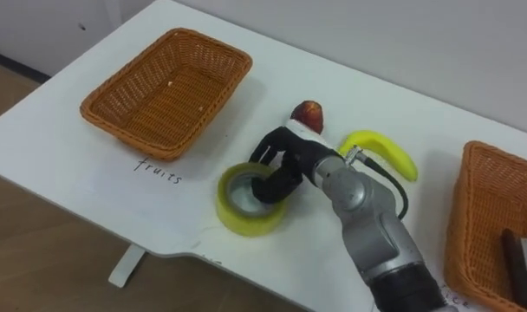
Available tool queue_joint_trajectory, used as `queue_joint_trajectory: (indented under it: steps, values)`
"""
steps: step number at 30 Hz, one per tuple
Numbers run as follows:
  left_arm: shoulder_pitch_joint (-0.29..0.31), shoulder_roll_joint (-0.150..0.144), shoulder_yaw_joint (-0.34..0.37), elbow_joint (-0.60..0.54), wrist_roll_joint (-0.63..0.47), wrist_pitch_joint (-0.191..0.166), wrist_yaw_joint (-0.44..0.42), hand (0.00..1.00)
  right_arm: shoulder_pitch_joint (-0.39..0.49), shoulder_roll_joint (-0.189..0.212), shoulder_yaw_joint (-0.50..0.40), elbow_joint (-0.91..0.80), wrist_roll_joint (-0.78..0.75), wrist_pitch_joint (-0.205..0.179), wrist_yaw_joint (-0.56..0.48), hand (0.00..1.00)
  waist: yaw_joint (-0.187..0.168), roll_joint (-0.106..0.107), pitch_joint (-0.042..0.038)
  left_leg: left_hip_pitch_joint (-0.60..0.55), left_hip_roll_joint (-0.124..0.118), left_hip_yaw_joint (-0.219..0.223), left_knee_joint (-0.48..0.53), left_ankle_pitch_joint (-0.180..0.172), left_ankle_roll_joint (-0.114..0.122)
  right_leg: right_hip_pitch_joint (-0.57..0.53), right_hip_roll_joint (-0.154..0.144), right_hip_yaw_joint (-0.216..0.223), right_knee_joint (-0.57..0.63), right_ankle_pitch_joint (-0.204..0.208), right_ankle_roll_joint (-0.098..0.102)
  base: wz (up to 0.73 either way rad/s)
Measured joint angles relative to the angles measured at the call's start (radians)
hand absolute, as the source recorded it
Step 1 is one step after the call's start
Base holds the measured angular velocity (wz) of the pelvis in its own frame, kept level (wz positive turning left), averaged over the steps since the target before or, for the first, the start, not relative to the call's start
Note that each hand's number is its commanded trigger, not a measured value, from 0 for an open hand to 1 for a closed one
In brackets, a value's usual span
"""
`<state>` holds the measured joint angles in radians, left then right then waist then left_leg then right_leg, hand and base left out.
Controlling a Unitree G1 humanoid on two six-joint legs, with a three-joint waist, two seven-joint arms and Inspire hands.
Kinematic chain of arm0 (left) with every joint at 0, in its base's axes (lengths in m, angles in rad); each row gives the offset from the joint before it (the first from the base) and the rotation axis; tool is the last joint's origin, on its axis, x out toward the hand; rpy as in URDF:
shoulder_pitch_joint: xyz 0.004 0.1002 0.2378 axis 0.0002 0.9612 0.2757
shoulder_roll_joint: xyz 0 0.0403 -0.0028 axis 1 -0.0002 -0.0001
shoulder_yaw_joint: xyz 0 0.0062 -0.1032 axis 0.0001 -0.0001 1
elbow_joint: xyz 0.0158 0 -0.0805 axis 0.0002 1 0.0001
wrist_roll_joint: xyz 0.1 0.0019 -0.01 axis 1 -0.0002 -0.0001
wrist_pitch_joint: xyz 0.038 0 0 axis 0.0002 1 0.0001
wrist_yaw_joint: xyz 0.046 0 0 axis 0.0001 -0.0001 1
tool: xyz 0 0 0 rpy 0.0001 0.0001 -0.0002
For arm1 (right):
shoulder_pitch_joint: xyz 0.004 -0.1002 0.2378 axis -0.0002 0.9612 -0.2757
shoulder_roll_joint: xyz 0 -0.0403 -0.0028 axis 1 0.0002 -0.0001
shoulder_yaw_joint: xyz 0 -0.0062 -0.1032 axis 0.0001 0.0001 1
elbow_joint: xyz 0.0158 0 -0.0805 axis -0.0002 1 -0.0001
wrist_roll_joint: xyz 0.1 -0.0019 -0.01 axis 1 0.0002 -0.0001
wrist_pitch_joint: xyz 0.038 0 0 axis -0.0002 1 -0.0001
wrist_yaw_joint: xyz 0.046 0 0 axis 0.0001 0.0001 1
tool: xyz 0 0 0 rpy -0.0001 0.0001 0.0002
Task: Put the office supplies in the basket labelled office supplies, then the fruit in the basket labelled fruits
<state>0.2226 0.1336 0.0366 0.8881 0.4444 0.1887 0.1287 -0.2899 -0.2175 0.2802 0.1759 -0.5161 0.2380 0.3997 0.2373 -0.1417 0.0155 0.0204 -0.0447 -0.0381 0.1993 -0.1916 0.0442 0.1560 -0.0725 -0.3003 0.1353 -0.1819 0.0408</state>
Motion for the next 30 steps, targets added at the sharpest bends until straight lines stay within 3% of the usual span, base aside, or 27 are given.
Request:
queue_joint_trajectory:
  steps: [6, 17, 22, 30]
  values:
    - [-0.005, -0.014, 0.022, 0.013, -0.022, -0.029, 0.024, 0.0, 0.033, -0.026, -0.061, -0.122, -0.013, -0.022, -0.012, 1.0, -0.038, 0.01, 0.0001, -0.002, 0.002, 0.017, -0.002, 0.0, 0.0, -0.013, 0.0, 0.027, 0.0, 0.0, 0.0, -0.12]
    - [0.002, -0.035, 0.039, 0.013, -0.025, -0.056, 0.059, 0.0, 0.085, -0.027, -0.157, -0.203, -0.044, -0.032, -0.04, 1.0, -0.074, 0.031, -0.012, 0.011, 0.014, 0.061, -0.01, 0.0, 0.0, -0.021, 0.005, 0.075, 0.002, 0.0, 0.0, -0.14]
    - [0.004, -0.032, 0.04, 0.011, -0.064, -0.067, 0.059, 0.0, 0.085, -0.027, -0.209, -0.236, -0.038, -0.032, -0.05, 1.0, -0.092, 0.031, -0.012, 0.011, 0.016, 0.069, -0.01, 0.0, 0.0, -0.033, 0.005, 0.081, 0.016, 0.0, 0.0, -0.06]
    - [0.004, -0.032, 0.039, 0.012, -0.122, -0.087, 0.083, 0.0, 0.084, -0.031, -0.265, -0.268, -0.036, -0.064, -0.112, 1.0, -0.098, 0.037, -0.0077, 0.011, 0.015, 0.069, -0.011, 0.0, 0.0, -0.034, 0.005, 0.102, 0.015, 0.0, 0.0, 0.0]
